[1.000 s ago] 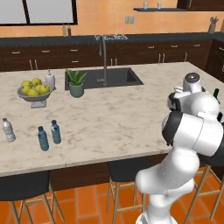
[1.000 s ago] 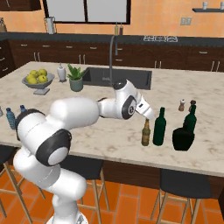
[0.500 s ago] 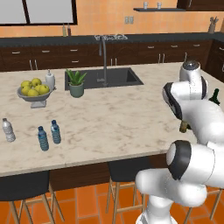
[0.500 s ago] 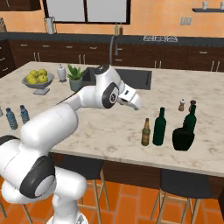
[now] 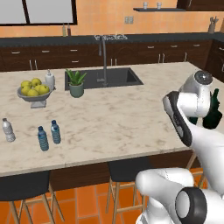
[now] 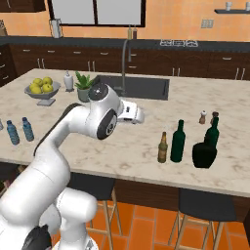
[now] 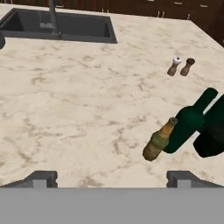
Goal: Move the plastic bottles in the middle to the plastics group, and the glass bottles in the middle to the glass group.
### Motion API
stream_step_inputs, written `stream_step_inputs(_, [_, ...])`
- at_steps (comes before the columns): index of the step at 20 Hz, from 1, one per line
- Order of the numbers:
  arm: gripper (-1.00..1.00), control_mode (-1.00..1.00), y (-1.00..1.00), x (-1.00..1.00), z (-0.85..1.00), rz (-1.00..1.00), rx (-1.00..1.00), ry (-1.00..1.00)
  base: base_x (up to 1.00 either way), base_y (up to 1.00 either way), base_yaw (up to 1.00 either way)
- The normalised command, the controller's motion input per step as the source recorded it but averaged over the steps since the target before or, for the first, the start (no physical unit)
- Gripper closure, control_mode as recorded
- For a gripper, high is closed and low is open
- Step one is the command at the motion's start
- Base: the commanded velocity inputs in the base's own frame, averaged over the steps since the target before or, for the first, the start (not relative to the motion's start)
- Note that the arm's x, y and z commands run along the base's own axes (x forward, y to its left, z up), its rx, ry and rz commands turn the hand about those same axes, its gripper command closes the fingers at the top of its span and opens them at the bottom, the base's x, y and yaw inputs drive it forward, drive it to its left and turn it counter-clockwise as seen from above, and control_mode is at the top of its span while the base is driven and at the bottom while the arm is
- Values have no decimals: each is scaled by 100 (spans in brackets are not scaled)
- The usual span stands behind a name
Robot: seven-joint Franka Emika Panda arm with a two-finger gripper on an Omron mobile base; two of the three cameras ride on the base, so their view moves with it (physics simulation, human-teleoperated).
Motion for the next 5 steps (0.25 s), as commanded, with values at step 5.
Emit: stream_step_inputs(5, [-100, -100, 41, -39, 0, 15, 0, -20, 0, 0, 0])
